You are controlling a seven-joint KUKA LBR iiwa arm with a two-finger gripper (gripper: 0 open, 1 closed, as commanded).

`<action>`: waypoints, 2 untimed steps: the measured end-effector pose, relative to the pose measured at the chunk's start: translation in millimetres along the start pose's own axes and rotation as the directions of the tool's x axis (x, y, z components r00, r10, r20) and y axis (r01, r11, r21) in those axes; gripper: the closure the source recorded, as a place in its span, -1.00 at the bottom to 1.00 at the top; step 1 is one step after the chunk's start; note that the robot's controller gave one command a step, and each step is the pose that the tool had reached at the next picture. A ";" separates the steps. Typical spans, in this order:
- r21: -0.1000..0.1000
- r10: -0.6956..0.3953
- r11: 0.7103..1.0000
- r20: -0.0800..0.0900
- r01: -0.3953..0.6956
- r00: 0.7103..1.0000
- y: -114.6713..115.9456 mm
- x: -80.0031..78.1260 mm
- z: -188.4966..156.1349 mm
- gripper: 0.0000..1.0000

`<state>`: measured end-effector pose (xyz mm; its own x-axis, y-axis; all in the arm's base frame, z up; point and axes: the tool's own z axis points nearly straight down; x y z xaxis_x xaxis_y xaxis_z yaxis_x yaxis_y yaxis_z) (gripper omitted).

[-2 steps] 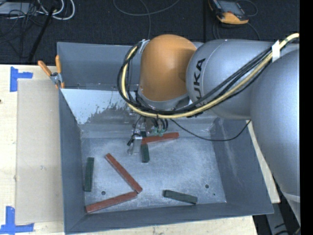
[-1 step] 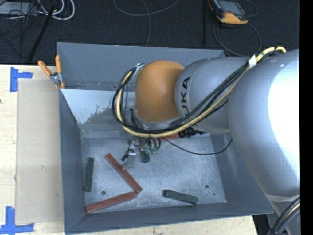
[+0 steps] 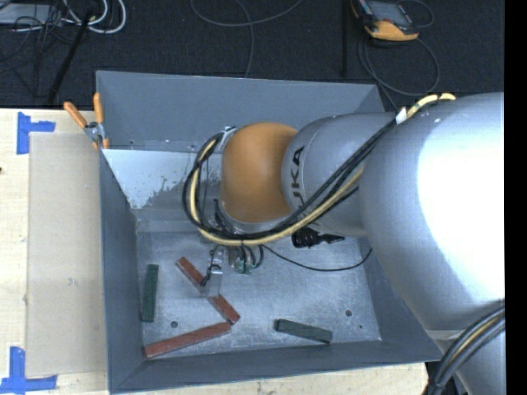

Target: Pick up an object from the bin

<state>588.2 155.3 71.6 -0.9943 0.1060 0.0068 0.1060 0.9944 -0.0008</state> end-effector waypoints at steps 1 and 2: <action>-0.001 0.082 0.997 0.004 -0.082 0.997 -2.6 19.1 -29.1 -1.00; -0.002 0.087 0.996 0.005 -0.087 0.996 4.0 18.6 -3.3 -1.00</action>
Offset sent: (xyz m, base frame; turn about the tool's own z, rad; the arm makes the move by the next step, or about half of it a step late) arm -0.0185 0.0080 -0.0016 0.0908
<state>570.2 161.3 75.1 -0.9813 0.1925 0.0017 0.1925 0.9813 0.0001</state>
